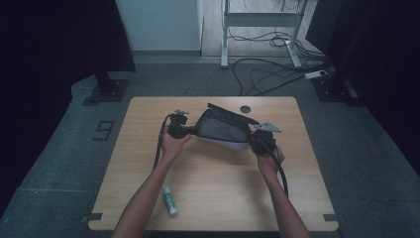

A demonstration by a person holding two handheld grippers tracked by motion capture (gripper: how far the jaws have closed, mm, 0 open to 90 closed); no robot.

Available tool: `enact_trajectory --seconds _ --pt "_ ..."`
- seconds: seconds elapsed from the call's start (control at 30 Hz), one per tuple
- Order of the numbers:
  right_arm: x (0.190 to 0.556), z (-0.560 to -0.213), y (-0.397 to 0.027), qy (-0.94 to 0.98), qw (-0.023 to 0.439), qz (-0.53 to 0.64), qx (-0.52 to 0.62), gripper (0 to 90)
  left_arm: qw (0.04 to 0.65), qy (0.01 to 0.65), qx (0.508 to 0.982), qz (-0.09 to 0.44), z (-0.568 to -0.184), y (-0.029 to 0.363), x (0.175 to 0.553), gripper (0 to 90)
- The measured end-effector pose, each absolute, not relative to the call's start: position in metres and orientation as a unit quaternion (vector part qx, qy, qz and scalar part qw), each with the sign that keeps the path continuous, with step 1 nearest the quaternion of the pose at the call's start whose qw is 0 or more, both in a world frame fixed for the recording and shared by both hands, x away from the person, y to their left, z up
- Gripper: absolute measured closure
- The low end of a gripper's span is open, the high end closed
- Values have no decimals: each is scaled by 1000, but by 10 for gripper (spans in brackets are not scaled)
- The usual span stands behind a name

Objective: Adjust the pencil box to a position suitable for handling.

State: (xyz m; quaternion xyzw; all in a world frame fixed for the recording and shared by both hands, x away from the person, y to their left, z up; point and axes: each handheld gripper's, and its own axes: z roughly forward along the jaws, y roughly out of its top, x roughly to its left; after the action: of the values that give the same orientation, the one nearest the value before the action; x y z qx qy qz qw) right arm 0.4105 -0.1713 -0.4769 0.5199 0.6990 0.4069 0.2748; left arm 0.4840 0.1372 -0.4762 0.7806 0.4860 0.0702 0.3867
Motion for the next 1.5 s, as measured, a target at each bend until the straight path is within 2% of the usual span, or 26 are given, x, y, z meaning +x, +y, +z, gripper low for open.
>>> enact_trajectory --seconds 0.7,1.5 --pt "393 -465 -166 697 276 428 505 863 407 477 777 64 -466 152 464 875" --pt "367 -462 -157 703 264 445 487 863 426 464 774 64 -468 173 421 874"
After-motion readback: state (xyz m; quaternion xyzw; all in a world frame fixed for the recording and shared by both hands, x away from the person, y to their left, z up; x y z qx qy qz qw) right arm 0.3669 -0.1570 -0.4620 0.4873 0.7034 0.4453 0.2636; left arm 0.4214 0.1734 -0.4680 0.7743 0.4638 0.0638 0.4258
